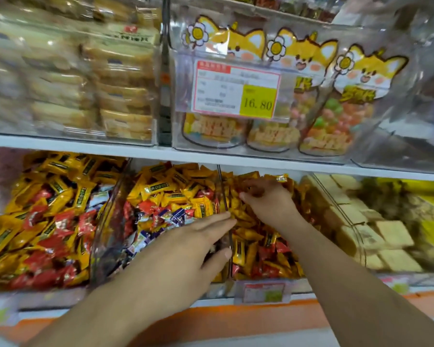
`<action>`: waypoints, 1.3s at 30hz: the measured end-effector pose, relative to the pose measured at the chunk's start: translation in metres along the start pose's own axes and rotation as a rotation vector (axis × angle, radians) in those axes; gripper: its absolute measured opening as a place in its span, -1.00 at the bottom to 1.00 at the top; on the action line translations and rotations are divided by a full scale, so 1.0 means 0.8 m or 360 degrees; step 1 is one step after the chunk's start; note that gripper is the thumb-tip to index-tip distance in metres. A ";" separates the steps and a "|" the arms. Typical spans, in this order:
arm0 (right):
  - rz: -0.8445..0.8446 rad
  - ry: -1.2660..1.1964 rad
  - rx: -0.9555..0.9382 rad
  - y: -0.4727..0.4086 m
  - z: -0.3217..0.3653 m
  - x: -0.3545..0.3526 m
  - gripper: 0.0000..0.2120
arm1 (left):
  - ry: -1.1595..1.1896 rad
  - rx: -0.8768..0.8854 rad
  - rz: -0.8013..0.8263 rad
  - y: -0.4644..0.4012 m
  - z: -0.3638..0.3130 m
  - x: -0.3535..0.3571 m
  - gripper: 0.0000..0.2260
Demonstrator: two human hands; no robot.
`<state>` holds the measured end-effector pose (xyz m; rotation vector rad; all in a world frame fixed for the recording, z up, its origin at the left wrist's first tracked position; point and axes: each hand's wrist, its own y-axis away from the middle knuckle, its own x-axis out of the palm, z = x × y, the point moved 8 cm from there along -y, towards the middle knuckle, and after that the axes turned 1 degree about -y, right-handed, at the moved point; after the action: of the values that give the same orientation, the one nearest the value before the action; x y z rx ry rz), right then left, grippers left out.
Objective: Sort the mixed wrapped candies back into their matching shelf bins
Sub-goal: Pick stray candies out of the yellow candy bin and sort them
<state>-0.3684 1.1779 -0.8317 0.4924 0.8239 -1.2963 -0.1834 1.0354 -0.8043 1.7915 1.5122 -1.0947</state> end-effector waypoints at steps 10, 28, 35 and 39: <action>-0.0370 -0.0167 0.0003 0.006 -0.014 -0.025 -0.89 | -0.0023 -0.0030 -0.0019 -0.001 0.003 -0.003 -0.52; 0.0193 -0.1223 0.0032 0.155 0.131 -0.005 -0.92 | 0.0792 -0.0252 -0.0328 0.036 0.026 -0.072 -0.35; 0.0345 -0.1367 0.0129 0.173 0.176 0.044 -0.91 | 0.0317 -0.0542 -0.0501 0.095 0.081 -0.133 -0.75; 0.0354 -0.1230 0.0123 0.172 0.188 0.054 -0.89 | -0.0121 -0.0765 -0.0631 0.130 0.132 -0.177 -0.76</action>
<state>-0.1951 1.0715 -0.7863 0.1071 0.0706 -1.1783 -0.1123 0.8514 -0.7482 1.1450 1.9357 -0.8571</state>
